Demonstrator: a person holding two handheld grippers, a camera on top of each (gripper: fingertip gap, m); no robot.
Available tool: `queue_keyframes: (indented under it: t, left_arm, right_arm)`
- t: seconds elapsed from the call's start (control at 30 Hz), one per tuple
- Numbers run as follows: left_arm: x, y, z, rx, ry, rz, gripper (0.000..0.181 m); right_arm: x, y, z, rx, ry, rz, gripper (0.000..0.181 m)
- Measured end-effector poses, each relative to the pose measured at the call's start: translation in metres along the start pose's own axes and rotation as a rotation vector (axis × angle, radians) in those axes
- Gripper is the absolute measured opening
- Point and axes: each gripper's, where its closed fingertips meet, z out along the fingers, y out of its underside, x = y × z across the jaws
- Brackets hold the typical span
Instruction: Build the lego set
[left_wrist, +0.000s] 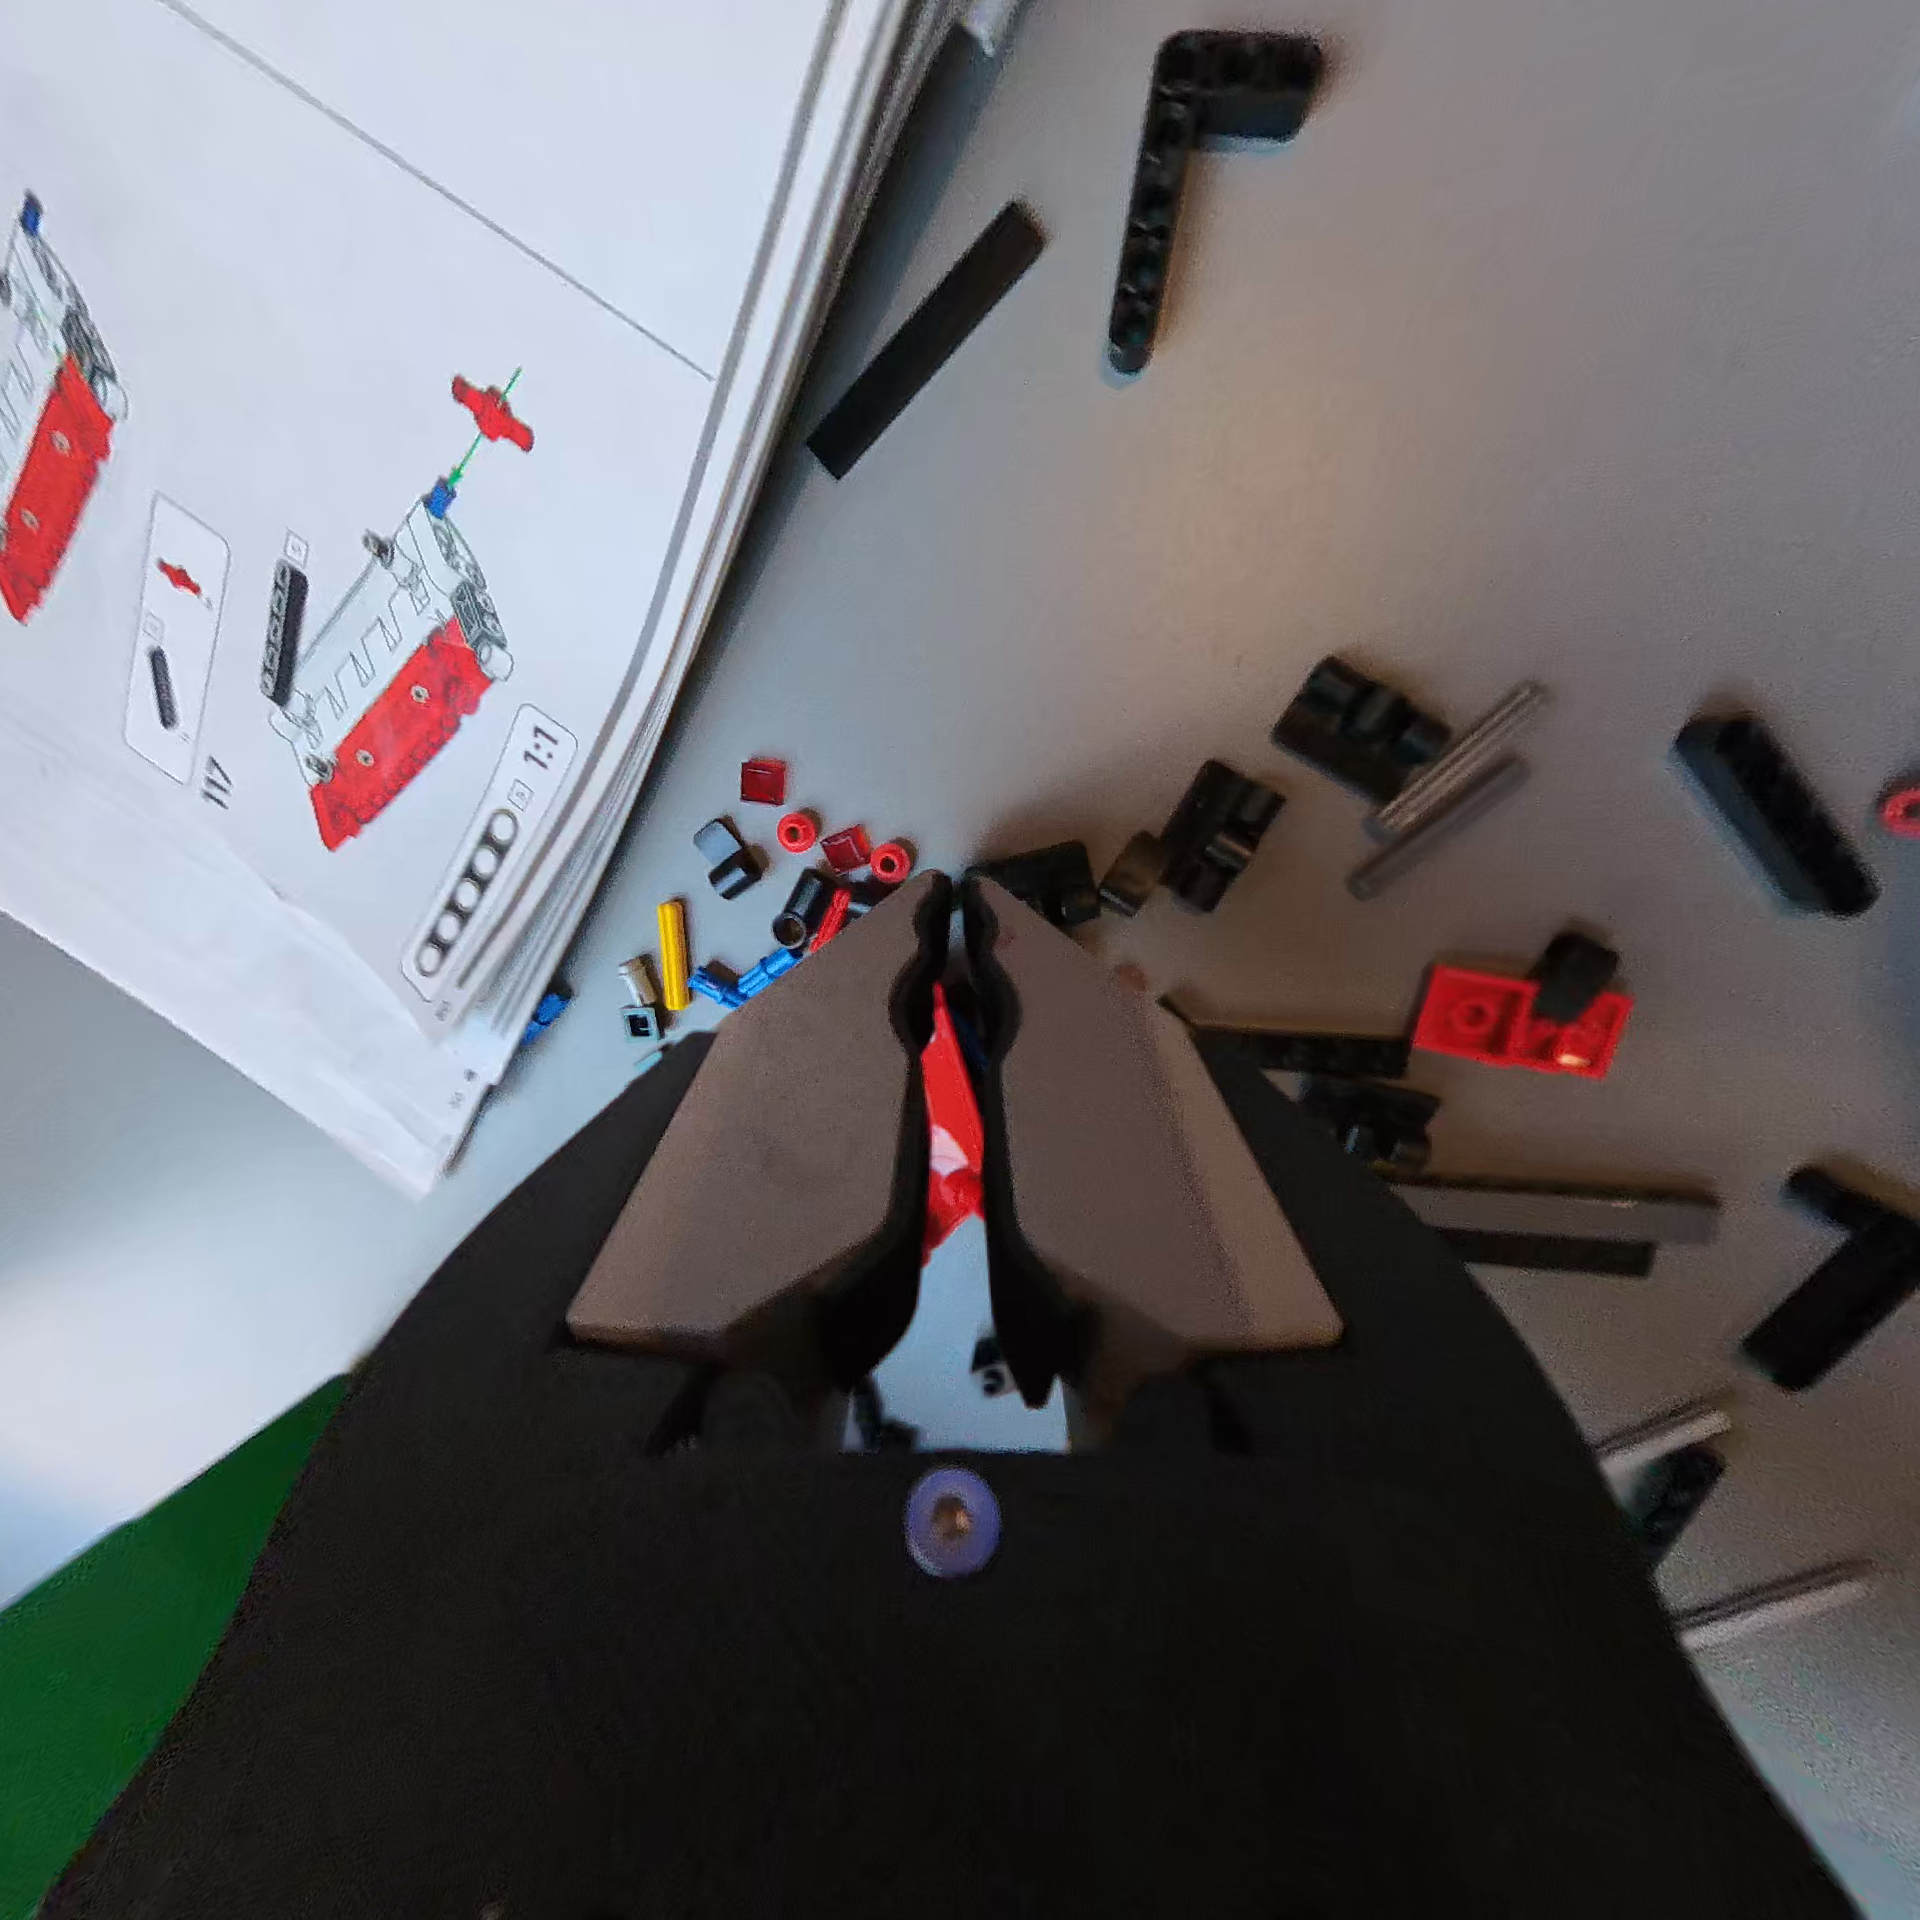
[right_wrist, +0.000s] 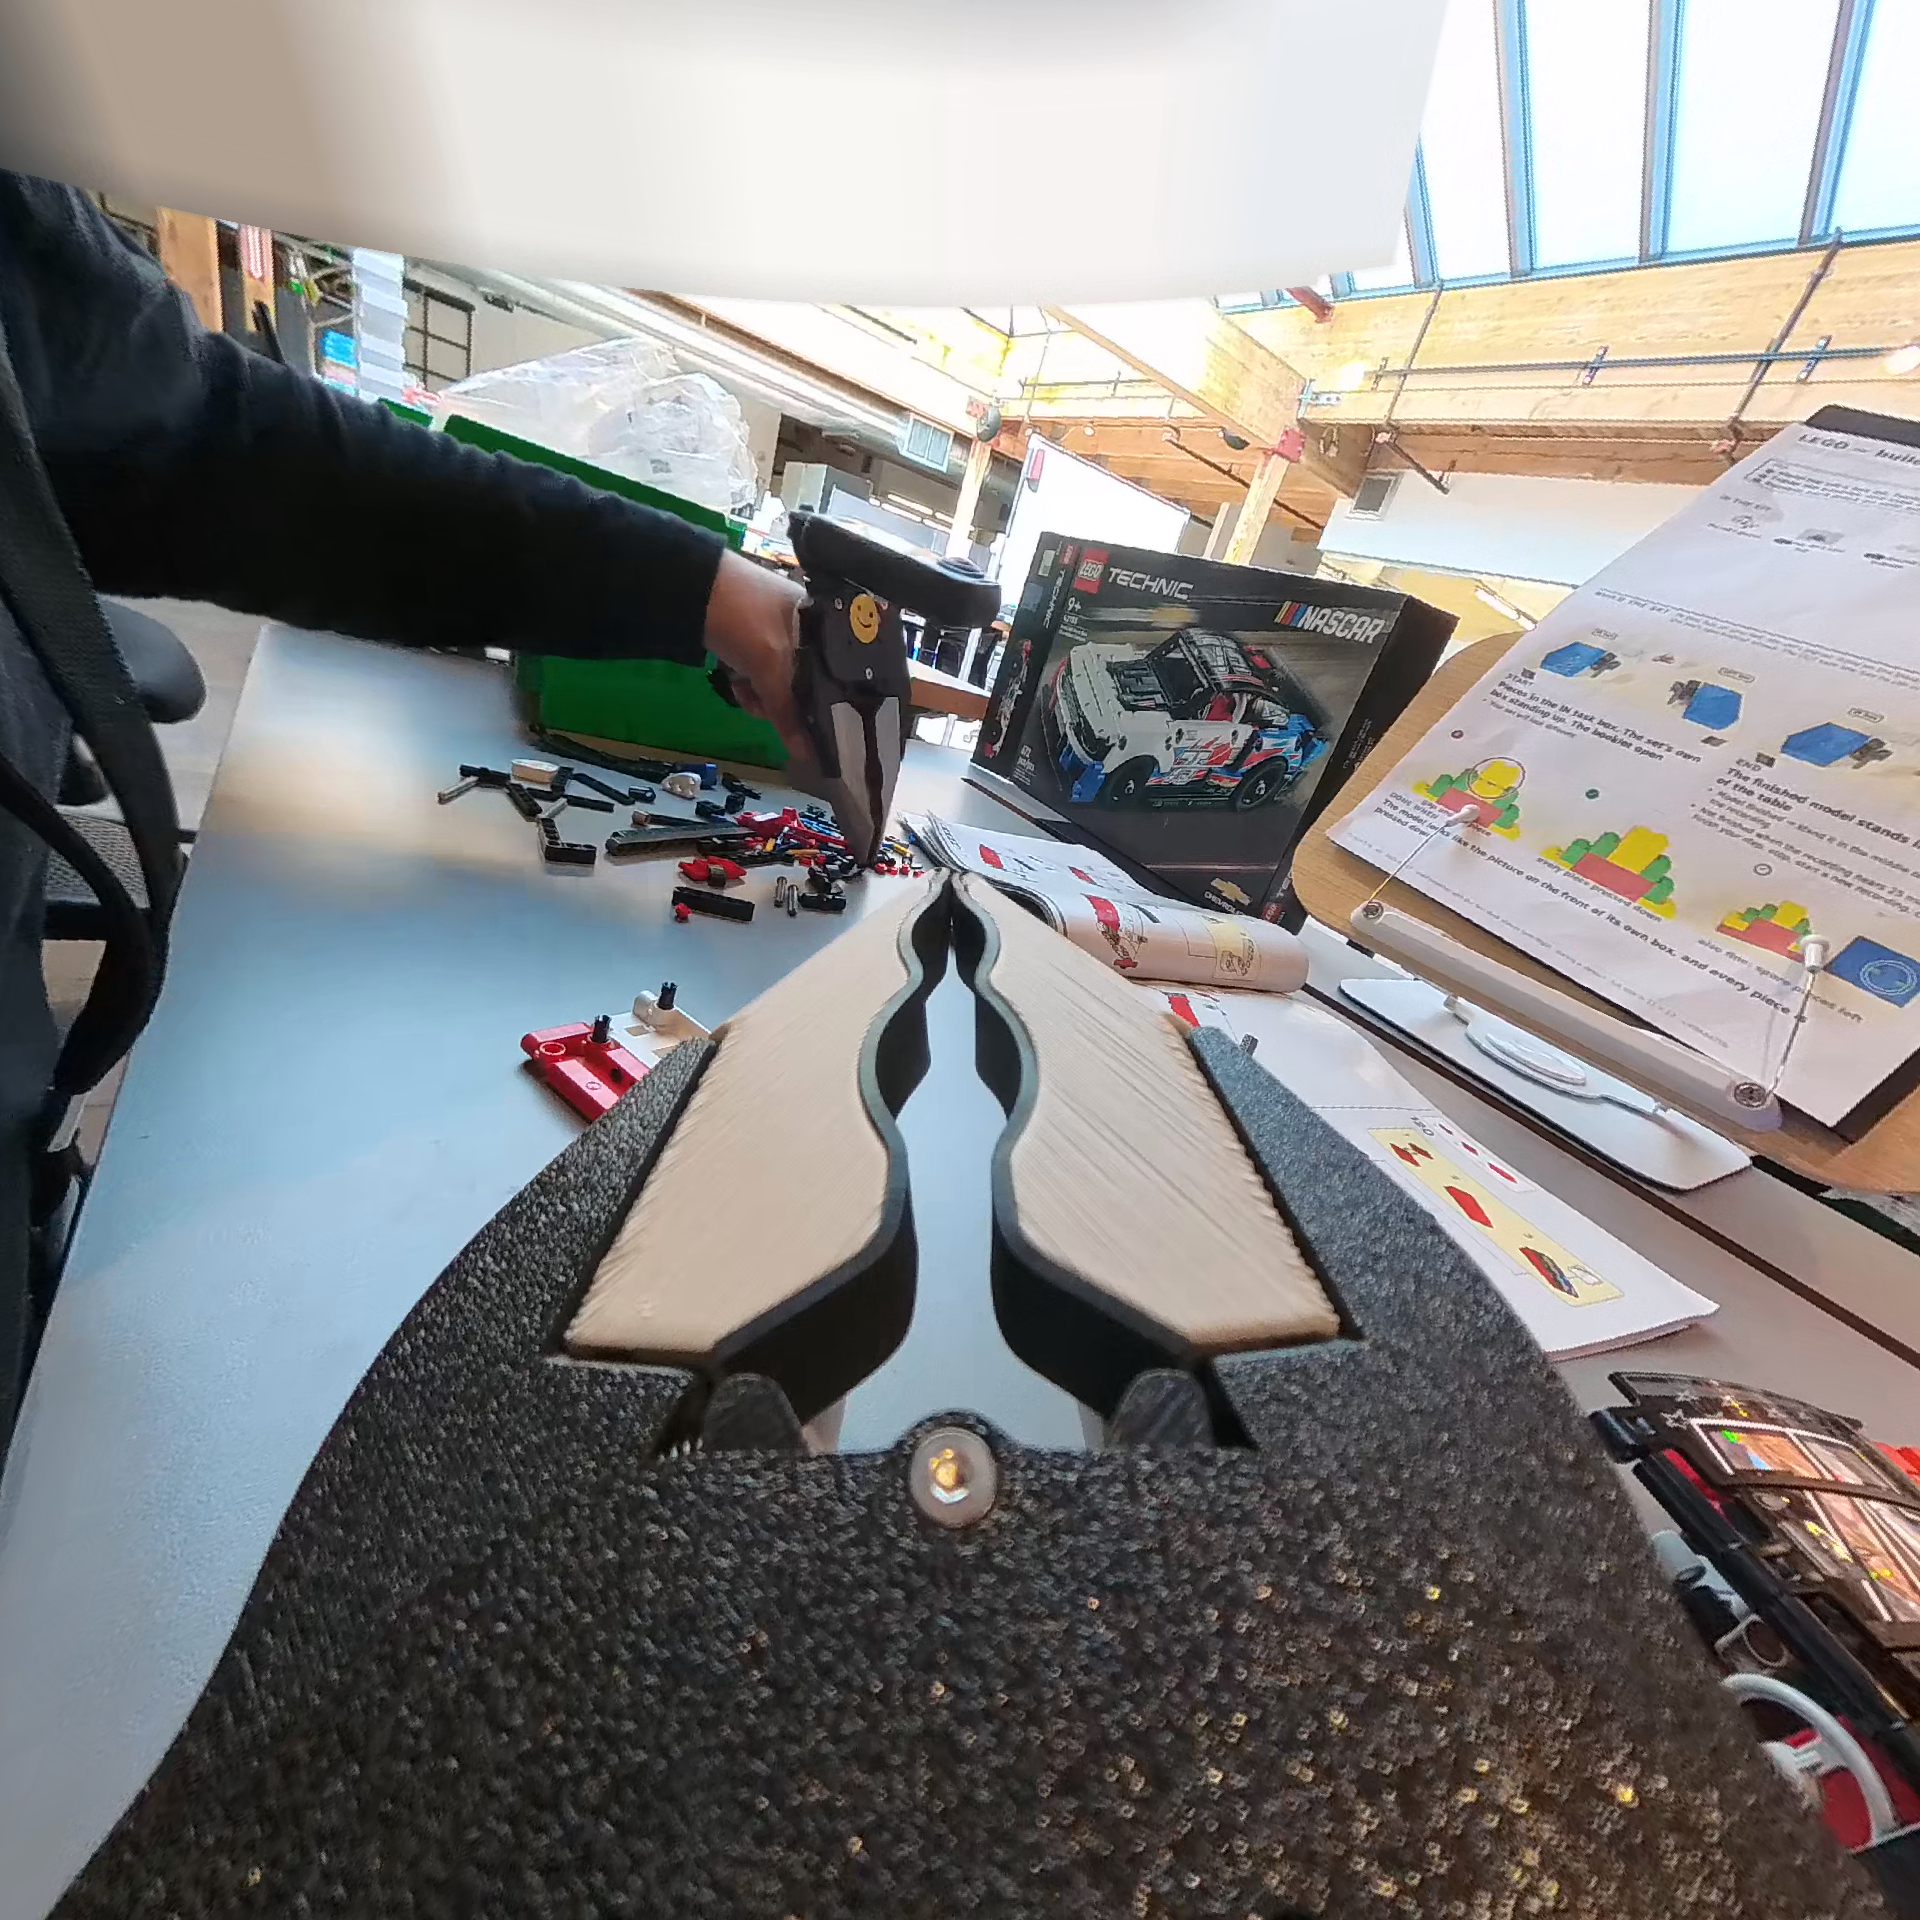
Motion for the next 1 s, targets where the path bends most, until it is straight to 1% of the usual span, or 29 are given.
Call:
queue_keyframes:
  t: [0.13,0.23,0.3,0.47,0.77,0.8,0.83,0.93,1.0]
  left_arm:
    - [0.007,-0.004,-0.007,-0.006,0.003,0.240,0.003]
    - [0.003,0.002,-0.010,-0.056,0.001,0.338,0.002]
    - [-0.004,0.007,-0.008,-0.099,-0.010,0.359,0.000]
    - [-0.012,0.013,0.000,-0.123,0.007,0.364,0.000]
    - [-0.010,0.008,0.003,-0.119,-0.001,0.416,0.001]
    - [-0.009,0.008,0.002,-0.119,0.008,0.417,0.001]
    - [-0.007,0.007,0.000,-0.118,0.017,0.421,0.007]
    - [-0.007,0.003,-0.003,-0.104,0.009,0.439,0.014]
    - [-0.007,0.002,-0.002,-0.114,0.004,0.452,0.017]
  right_arm:
    - [0.000,0.000,0.000,0.002,-0.001,0.002,0.000]
    - [0.000,-0.001,-0.001,0.004,0.000,0.002,0.000]
    - [0.000,-0.001,-0.001,0.005,0.001,0.004,0.000]
    - [0.001,-0.001,-0.002,0.008,0.004,0.010,0.000]
    - [0.003,-0.002,-0.003,0.013,0.009,0.023,0.000]
    - [0.003,-0.002,-0.003,0.013,0.009,0.023,0.000]
    - [0.003,-0.002,-0.003,0.014,0.009,0.023,0.000]
    - [0.003,-0.002,-0.003,0.014,0.010,0.025,0.000]
    - [0.003,-0.002,-0.003,0.014,0.010,0.026,0.000]
